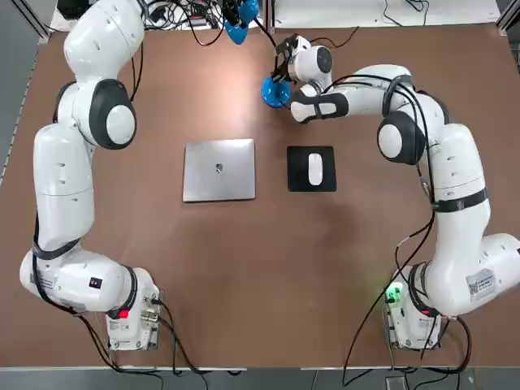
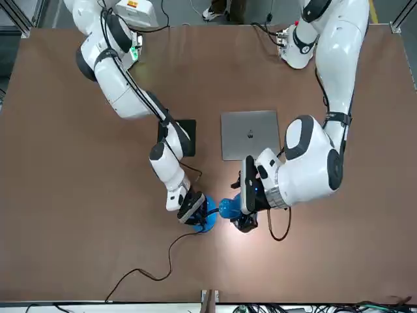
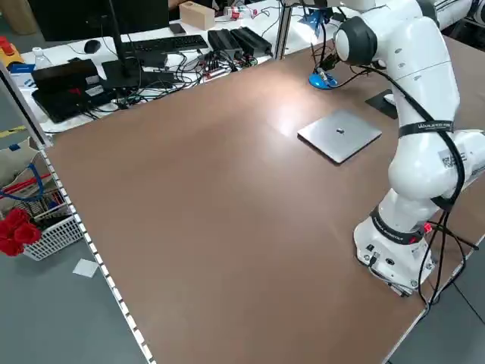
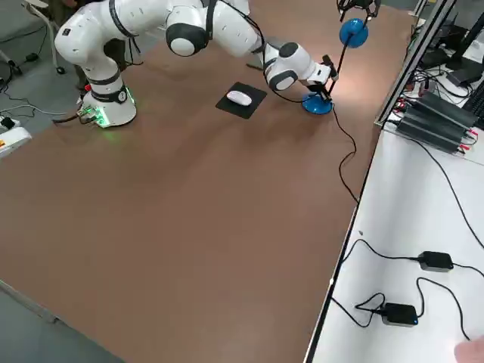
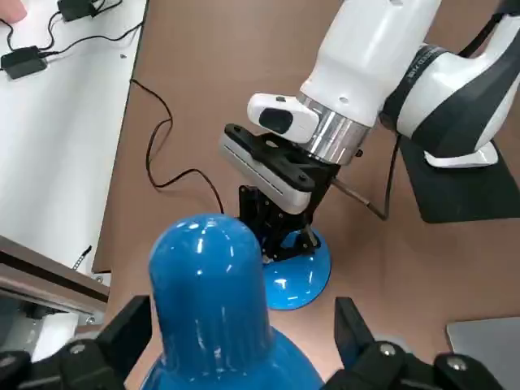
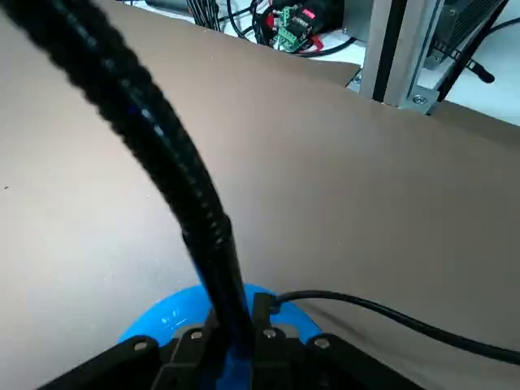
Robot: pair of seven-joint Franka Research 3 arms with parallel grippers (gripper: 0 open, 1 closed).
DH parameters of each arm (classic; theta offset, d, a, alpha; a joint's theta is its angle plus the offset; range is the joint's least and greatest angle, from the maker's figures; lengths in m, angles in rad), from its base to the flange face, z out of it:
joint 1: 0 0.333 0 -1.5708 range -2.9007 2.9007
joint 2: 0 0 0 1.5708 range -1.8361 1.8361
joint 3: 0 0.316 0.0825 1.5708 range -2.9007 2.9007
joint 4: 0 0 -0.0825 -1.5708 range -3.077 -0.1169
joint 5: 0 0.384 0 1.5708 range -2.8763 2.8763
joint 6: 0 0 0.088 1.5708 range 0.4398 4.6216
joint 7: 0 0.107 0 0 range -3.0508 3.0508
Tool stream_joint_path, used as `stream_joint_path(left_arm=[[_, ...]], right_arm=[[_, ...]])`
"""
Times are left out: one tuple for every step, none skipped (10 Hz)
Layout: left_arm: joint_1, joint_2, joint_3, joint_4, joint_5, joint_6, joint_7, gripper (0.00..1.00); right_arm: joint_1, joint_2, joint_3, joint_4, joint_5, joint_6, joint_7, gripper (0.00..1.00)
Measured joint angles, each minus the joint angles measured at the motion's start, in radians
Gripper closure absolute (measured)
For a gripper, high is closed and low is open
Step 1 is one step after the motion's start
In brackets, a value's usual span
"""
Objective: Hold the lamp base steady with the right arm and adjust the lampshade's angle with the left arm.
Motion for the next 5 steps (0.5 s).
stream_joint_path(left_arm=[[0.0, 0.0, 0.0, 0.0, 0.0, -0.004, 0.0, 0.01], [0.0, 0.001, 0.001, -0.001, 0.0, -0.004, 0.0, 0.01], [0.0, 0.001, 0.001, -0.003, 0.0, -0.005, 0.0, 0.0], [0.0, 0.003, 0.001, -0.005, 0.0, -0.005, 0.0, 0.0], [0.0, 0.006, 0.001, -0.005, 0.0, -0.005, 0.0, 0.0]], right_arm=[[0.0, 0.0, 0.0, 0.0, 0.0, 0.0, 0.0, 0.85], [0.0, 0.0, 0.0, 0.0, 0.0, 0.0, 0.0, 0.85], [0.0, 0.0, 0.0, 0.0, 0.0, 0.0, 0.0, 0.85], [0.0, 0.0, 0.0, 0.0, 0.0, 0.0, 0.0, 0.85], [0.0, 0.0, 0.0, 0.0, 0.0, 0.0, 0.0, 0.85]])
